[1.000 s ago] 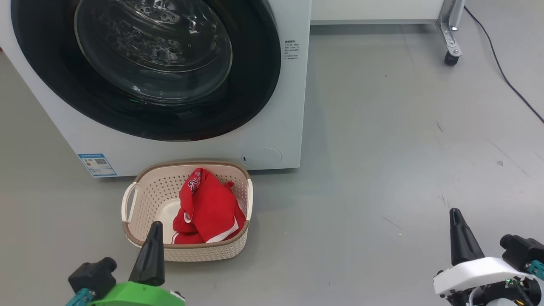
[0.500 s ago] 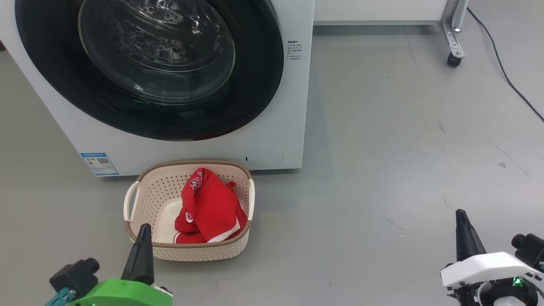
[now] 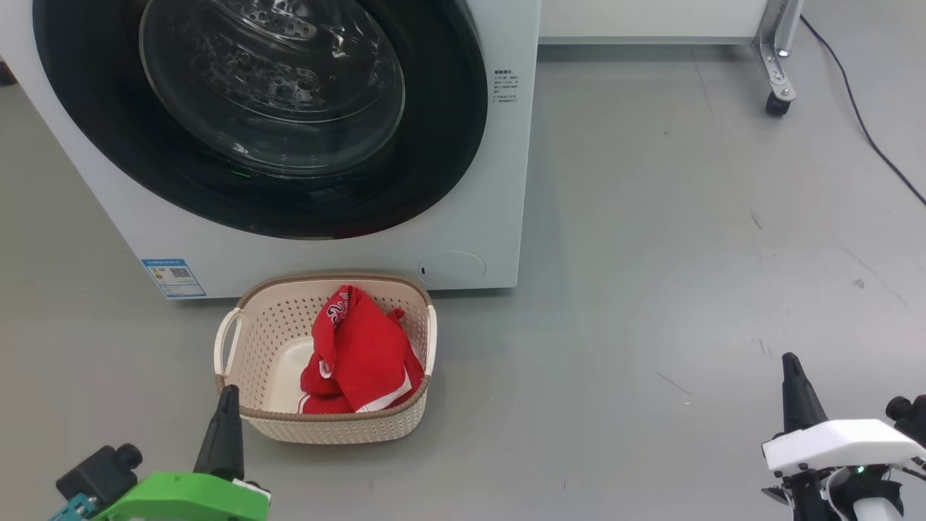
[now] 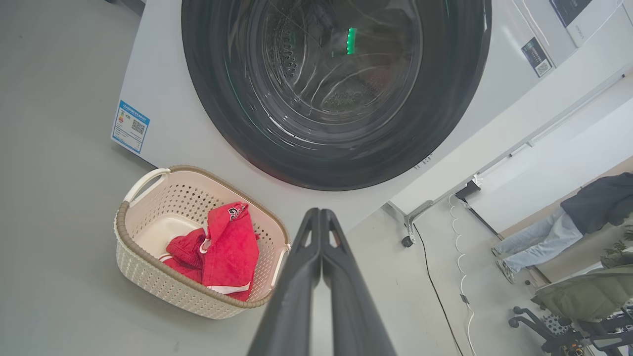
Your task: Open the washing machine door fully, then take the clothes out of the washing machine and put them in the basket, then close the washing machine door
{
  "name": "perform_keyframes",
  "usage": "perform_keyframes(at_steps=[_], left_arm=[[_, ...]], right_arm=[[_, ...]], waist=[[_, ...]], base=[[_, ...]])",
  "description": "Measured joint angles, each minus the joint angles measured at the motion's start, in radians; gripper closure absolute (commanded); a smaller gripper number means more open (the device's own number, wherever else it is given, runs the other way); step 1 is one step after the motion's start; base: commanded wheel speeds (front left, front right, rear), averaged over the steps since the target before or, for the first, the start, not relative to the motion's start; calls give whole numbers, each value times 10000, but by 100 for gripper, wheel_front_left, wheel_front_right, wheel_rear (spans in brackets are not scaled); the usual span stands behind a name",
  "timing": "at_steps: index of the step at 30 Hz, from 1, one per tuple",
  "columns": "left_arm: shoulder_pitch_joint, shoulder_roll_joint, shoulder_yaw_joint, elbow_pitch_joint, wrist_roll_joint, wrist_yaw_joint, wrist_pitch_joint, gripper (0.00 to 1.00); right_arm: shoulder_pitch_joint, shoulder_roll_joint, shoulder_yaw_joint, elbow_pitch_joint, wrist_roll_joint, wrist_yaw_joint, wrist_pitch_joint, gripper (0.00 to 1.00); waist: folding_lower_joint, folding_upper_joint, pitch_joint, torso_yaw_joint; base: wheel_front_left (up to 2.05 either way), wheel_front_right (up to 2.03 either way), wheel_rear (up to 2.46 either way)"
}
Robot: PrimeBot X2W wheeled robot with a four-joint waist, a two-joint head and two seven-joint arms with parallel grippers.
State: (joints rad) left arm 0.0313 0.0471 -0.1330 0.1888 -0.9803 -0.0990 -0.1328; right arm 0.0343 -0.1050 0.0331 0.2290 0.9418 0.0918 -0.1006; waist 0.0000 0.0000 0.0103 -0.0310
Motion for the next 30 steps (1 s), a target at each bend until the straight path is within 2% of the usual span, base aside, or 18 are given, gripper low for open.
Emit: perform_keyframes(at_steps=[30], left_arm=[[-328, 209, 648, 359, -3522, -79, 890, 100]], right_arm=[[-504, 295, -805, 251, 3379, 128, 1032, 100]], waist=[[0, 0, -39, 158]], base=[[0, 0, 0]])
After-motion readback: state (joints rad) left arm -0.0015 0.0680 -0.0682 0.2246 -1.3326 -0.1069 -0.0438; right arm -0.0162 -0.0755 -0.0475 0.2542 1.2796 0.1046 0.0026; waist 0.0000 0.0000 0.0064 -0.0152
